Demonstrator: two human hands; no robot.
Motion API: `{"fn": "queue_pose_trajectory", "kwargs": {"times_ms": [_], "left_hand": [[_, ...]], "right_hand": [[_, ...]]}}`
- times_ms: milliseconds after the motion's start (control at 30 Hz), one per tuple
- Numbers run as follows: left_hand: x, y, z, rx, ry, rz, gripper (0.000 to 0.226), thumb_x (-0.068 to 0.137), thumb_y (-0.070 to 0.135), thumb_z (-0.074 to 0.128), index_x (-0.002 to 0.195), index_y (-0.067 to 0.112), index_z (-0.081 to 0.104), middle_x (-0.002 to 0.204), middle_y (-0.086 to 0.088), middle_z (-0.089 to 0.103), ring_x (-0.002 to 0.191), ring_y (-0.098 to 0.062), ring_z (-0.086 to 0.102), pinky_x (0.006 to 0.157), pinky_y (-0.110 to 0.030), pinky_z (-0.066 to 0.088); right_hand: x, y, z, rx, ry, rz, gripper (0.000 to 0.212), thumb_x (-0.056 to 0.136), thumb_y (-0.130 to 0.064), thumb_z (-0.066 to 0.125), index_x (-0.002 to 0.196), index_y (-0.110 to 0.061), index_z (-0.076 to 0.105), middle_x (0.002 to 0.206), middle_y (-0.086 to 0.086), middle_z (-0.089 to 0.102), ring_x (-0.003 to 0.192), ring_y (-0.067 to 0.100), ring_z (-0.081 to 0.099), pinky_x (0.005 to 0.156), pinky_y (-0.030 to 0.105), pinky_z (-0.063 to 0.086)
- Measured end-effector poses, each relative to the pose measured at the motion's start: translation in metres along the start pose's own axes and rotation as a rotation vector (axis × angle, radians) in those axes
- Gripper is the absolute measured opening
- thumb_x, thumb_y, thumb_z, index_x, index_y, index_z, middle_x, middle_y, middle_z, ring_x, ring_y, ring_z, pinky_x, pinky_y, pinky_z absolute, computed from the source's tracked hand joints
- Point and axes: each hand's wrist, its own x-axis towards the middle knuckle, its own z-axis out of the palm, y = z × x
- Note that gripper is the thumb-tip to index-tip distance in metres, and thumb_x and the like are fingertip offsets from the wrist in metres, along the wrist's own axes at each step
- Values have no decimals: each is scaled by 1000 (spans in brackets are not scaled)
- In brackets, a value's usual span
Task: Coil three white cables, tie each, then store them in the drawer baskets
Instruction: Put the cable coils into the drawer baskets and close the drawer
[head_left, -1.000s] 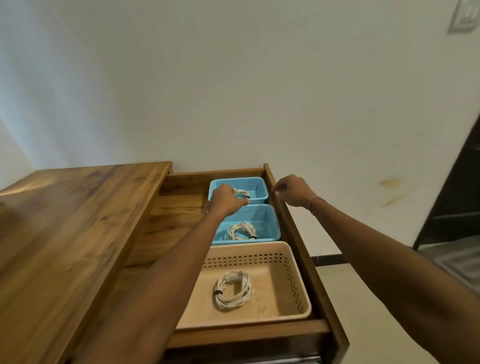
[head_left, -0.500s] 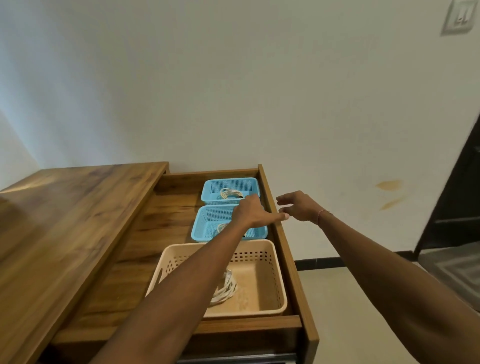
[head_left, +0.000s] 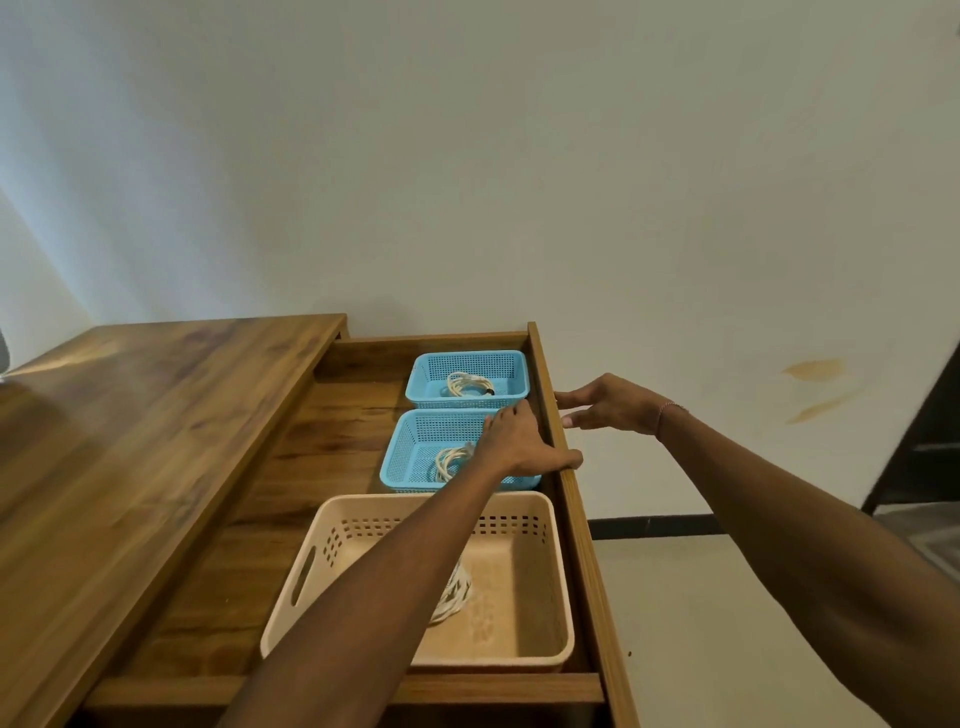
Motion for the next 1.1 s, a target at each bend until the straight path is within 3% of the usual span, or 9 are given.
{"fn": "queue_pose_trajectory", "kwargs": {"times_ms": [100, 300, 533, 867, 933, 1000, 1100], "left_hand": [[-1, -8, -3, 6, 14, -4, 104, 74, 58, 76, 152, 9, 29, 154, -15, 39, 140, -33, 38, 111, -49, 42], [-7, -32, -12, 4, 47, -36, 107, 70, 60, 77, 152, 10, 30, 153, -13, 39, 139, -33, 38, 110, -50, 42], [-18, -66, -29, 12, 77, -101, 101, 68, 62, 76, 146, 11, 36, 146, -12, 45, 132, -32, 43, 106, -51, 46], [-39, -113, -53, 32, 157, -196, 92, 71, 60, 74, 141, 11, 42, 141, -11, 49, 130, -31, 45, 109, -48, 42], [-43, -115, -55, 53, 168, -224, 87, 77, 54, 73, 143, 8, 40, 143, -13, 47, 133, -32, 42, 113, -49, 37], [-46, -110, -53, 127, 189, -261, 82, 85, 48, 68, 147, 6, 35, 149, -16, 41, 140, -34, 36, 119, -53, 29], [-50, -92, -39, 285, 164, -397, 94, 91, 39, 65, 156, -2, 10, 163, -27, 16, 151, -45, 13, 119, -67, 14]], "right_hand": [[6, 0, 4, 2, 6, 2, 36, 89, -28, 74, 124, -17, 73, 131, -4, 68, 122, 19, 61, 95, 26, 51], [20, -10, 23, 62, 1, 21, 35, 88, -26, 76, 120, -13, 74, 124, 1, 71, 113, 22, 67, 100, 39, 55], [31, -42, 52, 58, -3, 6, 41, 90, -21, 74, 128, -8, 68, 117, 11, 73, 103, 23, 69, 98, 39, 56], [53, -83, 95, -27, -66, -65, 55, 90, -26, 73, 140, -11, 58, 128, 12, 69, 102, 21, 69, 95, 38, 57], [59, -90, 103, -104, -27, -103, 62, 87, -31, 76, 143, -13, 55, 133, 12, 66, 105, 21, 68, 94, 37, 56], [68, -96, 110, -148, 19, -131, 84, 80, -34, 82, 152, -17, 42, 139, 12, 61, 114, 26, 65, 97, 38, 53], [89, -108, 110, -283, 27, -207, 111, 71, -41, 88, 158, -20, 23, 153, 14, 45, 131, 32, 51, 106, 41, 45]]}}
